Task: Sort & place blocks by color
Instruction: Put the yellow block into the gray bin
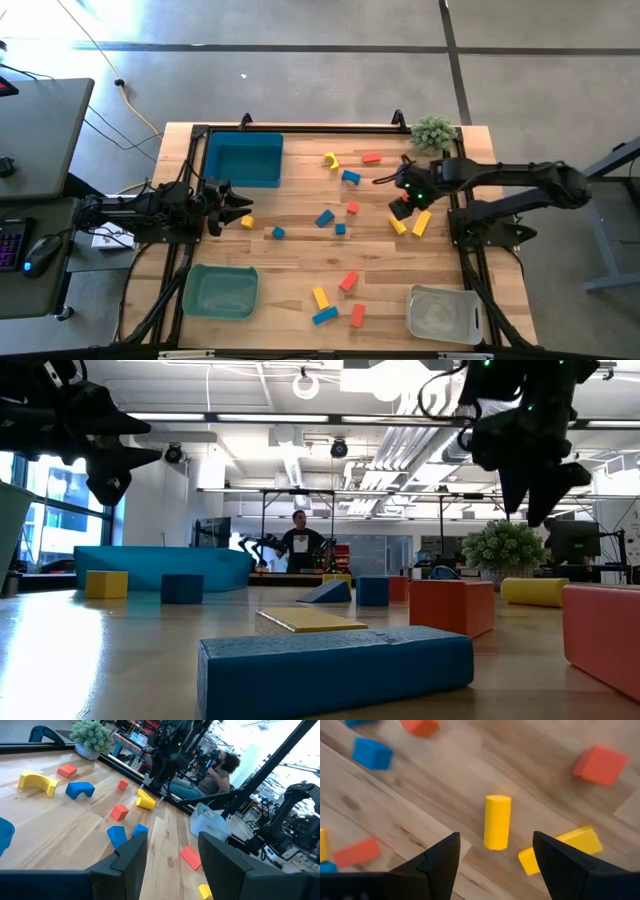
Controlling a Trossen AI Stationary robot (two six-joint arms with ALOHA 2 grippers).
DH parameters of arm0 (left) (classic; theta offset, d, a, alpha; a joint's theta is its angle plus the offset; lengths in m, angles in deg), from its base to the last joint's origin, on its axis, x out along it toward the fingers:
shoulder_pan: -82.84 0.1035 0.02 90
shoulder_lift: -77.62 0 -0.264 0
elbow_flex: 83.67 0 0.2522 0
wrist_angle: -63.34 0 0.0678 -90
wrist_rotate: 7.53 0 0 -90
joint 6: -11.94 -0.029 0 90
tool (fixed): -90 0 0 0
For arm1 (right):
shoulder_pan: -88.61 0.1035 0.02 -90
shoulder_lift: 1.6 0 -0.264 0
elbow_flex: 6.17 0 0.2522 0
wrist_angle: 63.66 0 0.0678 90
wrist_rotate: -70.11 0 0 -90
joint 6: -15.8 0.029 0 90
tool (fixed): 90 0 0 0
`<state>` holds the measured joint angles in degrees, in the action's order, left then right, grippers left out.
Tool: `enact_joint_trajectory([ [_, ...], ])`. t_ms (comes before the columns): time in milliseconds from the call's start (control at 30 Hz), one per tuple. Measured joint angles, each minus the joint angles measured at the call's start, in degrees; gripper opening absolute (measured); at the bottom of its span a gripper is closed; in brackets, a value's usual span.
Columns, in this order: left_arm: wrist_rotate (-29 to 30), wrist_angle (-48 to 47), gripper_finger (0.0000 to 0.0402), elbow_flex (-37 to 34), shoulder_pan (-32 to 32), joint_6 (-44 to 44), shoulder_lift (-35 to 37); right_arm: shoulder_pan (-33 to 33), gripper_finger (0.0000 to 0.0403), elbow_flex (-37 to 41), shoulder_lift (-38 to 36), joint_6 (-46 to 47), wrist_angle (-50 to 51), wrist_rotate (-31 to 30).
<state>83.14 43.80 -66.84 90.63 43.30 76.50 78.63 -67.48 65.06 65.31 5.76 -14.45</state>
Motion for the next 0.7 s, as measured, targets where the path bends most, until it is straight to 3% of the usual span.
enact_joint_trajectory([
  [700,0.0,0.0,0.0166,0.0,0.0,0.0,0.0,0.0,0.0239,0.0,18.7,-0.5,-4.0,4.4],
])
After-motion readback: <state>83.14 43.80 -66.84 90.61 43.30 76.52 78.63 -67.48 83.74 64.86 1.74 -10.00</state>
